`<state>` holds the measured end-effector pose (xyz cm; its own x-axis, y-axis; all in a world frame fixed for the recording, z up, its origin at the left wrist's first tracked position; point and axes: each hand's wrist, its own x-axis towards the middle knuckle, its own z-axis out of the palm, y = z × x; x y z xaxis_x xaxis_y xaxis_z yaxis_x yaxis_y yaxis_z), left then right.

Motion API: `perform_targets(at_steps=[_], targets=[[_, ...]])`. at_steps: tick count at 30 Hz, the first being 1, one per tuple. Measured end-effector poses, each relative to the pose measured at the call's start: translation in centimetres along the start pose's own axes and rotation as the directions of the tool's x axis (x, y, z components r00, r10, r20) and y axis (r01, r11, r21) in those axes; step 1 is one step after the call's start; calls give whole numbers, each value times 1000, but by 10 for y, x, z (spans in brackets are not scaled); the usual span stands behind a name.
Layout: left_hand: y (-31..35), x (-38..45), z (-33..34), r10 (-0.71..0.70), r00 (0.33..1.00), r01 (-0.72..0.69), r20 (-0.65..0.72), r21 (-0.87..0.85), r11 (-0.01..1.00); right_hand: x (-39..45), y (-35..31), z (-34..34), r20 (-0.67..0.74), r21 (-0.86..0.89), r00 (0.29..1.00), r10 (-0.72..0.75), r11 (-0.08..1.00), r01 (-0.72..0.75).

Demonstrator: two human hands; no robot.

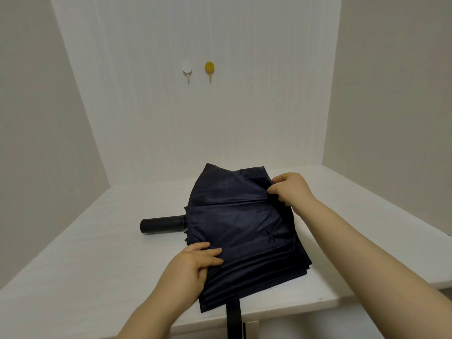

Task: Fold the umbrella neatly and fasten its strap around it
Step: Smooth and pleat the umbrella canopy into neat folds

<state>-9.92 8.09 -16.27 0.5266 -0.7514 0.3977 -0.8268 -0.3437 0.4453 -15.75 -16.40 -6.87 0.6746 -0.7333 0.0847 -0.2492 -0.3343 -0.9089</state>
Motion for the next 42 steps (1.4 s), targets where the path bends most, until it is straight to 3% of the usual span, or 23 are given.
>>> perform_targets(at_steps=[6,11,14,16,19,20,26,33,36,39,42], targets=[[1,0,0,8,1000,-8,6,5,1000,-18,16,-8,54,349,998,-14,937,-6],[1,-3,-2,-59,998,56,-32,-87,995,-25,37,-9,45,406,994,-96,911,70],[3,0,-8,-232,972,214,-41,-251,944,-27,40,-9,43,417,992,-116,905,88],[8,10,-17,-328,937,275,-121,-325,905,-27,41,-9,42,410,990,-133,906,104],[18,37,-38,-388,855,251,-343,-381,890,-28,42,-8,40,402,988,-148,908,120],[21,47,-45,-419,834,260,-358,-415,872,-28,42,-8,41,400,988,-150,908,121],[34,93,-73,-492,866,341,-94,-607,717,-29,42,-10,52,387,985,-162,913,130],[33,104,-77,-546,831,425,-108,-510,748,-28,41,-9,64,450,981,-181,883,134],[33,98,-74,-537,829,393,-156,-520,758,-27,41,-8,52,487,986,-160,866,115],[33,87,-72,-568,789,286,-233,-678,677,-28,43,-12,67,606,990,-122,794,57],[34,78,-70,-585,782,217,-213,-788,577,-28,43,-17,93,670,989,-111,742,20]])
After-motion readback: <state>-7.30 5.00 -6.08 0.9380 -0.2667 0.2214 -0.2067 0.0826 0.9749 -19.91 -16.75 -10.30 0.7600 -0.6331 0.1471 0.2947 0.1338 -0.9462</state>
